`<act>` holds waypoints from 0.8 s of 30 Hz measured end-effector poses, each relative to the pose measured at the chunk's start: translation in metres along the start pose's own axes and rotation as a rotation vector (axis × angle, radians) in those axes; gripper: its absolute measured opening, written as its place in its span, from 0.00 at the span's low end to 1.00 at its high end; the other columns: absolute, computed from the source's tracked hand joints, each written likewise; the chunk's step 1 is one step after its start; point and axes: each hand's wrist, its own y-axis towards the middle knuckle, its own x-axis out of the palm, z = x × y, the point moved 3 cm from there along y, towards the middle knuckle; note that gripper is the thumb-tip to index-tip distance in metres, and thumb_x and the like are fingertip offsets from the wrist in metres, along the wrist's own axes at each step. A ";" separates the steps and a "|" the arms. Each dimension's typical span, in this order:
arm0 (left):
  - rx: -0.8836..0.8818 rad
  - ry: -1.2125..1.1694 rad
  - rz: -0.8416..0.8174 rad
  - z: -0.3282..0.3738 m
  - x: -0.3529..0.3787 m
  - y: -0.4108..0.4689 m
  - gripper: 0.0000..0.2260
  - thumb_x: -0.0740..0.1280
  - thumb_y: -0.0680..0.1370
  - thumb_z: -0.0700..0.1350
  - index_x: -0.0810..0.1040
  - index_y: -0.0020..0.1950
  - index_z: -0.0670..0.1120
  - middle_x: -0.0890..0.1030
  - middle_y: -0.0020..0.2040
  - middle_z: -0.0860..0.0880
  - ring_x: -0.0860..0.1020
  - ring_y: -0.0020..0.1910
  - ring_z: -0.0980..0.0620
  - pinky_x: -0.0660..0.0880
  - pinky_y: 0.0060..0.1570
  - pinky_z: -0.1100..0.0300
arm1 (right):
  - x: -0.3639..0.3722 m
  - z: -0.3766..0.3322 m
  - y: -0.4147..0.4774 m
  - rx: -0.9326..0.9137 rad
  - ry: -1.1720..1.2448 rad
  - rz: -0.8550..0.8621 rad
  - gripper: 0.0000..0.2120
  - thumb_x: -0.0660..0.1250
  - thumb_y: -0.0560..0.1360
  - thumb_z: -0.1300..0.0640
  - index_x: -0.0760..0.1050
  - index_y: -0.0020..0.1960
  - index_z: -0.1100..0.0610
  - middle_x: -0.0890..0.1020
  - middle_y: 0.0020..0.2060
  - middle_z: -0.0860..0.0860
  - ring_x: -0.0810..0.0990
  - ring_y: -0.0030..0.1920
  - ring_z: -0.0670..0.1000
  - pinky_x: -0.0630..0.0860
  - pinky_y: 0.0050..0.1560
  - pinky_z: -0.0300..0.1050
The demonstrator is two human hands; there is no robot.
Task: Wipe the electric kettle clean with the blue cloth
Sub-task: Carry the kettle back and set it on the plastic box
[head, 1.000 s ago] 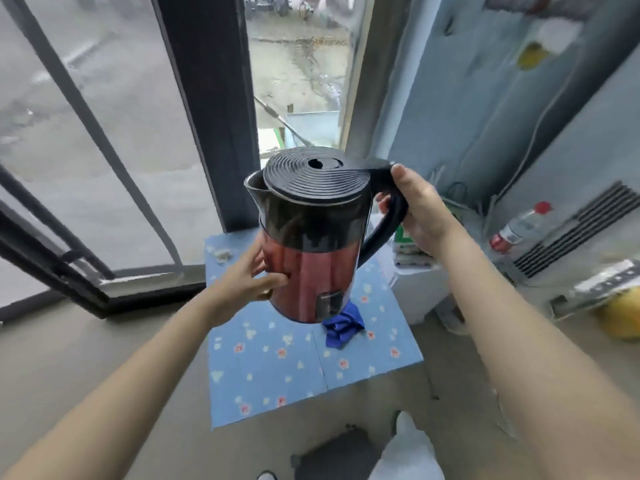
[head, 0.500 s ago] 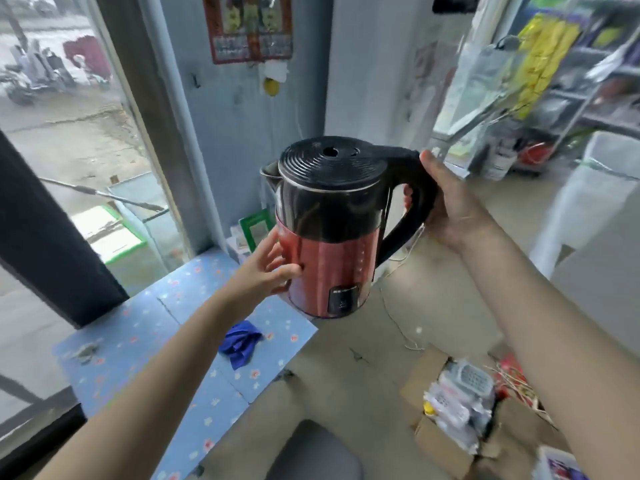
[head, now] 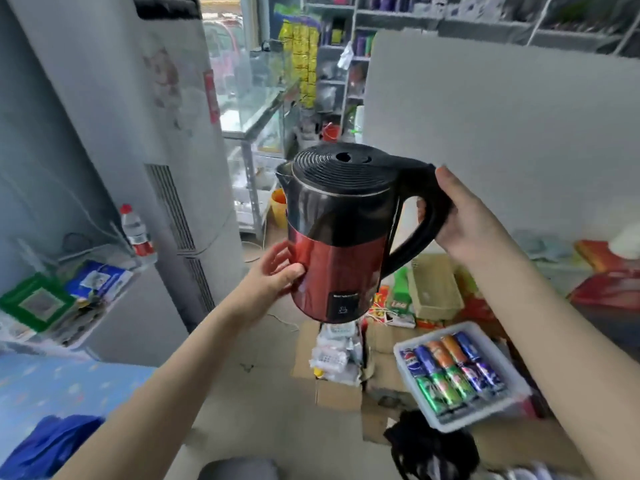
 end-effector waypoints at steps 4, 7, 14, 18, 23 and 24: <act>-0.082 0.003 -0.173 -0.013 0.059 0.008 0.34 0.74 0.68 0.56 0.69 0.73 0.56 0.76 0.69 0.52 0.78 0.64 0.55 0.74 0.66 0.41 | -0.063 -0.015 -0.047 -0.022 0.011 0.146 0.10 0.70 0.67 0.47 0.85 0.33 0.52 0.79 0.31 0.48 0.76 0.31 0.45 0.74 0.36 0.37; -0.118 0.036 -0.313 -0.019 0.107 0.004 0.17 0.69 0.75 0.51 0.75 0.62 0.67 0.82 0.59 0.62 0.81 0.57 0.63 0.78 0.58 0.52 | -0.111 -0.021 -0.079 -0.039 0.006 0.239 0.12 0.70 0.69 0.45 0.82 0.44 0.53 0.78 0.32 0.47 0.76 0.33 0.45 0.74 0.38 0.37; -0.096 0.100 -0.515 -0.028 0.229 -0.002 0.30 0.72 0.71 0.55 0.70 0.72 0.56 0.78 0.66 0.52 0.79 0.63 0.54 0.81 0.57 0.56 | -0.214 -0.050 -0.152 -0.110 0.059 0.394 0.09 0.67 0.76 0.50 0.82 0.43 0.53 0.84 0.34 0.45 0.80 0.35 0.43 0.77 0.37 0.35; -0.101 0.068 -0.571 -0.033 0.316 0.003 0.34 0.75 0.68 0.56 0.70 0.72 0.57 0.79 0.66 0.53 0.81 0.60 0.57 0.80 0.53 0.58 | -0.281 -0.084 -0.189 -0.150 0.011 0.444 0.23 0.71 0.73 0.46 0.79 0.61 0.61 0.86 0.52 0.55 0.85 0.50 0.51 0.81 0.53 0.44; -0.111 0.040 -0.606 -0.051 0.439 0.003 0.28 0.74 0.70 0.54 0.72 0.70 0.59 0.81 0.64 0.53 0.80 0.63 0.52 0.79 0.58 0.52 | -0.378 -0.130 -0.231 -0.188 -0.030 0.499 0.30 0.75 0.68 0.43 0.78 0.64 0.59 0.79 0.65 0.60 0.77 0.66 0.59 0.71 0.69 0.58; -0.112 0.039 -0.615 -0.055 0.464 0.002 0.27 0.73 0.72 0.53 0.72 0.71 0.57 0.81 0.64 0.52 0.80 0.63 0.51 0.79 0.59 0.51 | -0.398 -0.139 -0.239 -0.178 -0.039 0.512 0.29 0.73 0.69 0.43 0.78 0.65 0.59 0.82 0.61 0.57 0.81 0.62 0.56 0.74 0.65 0.54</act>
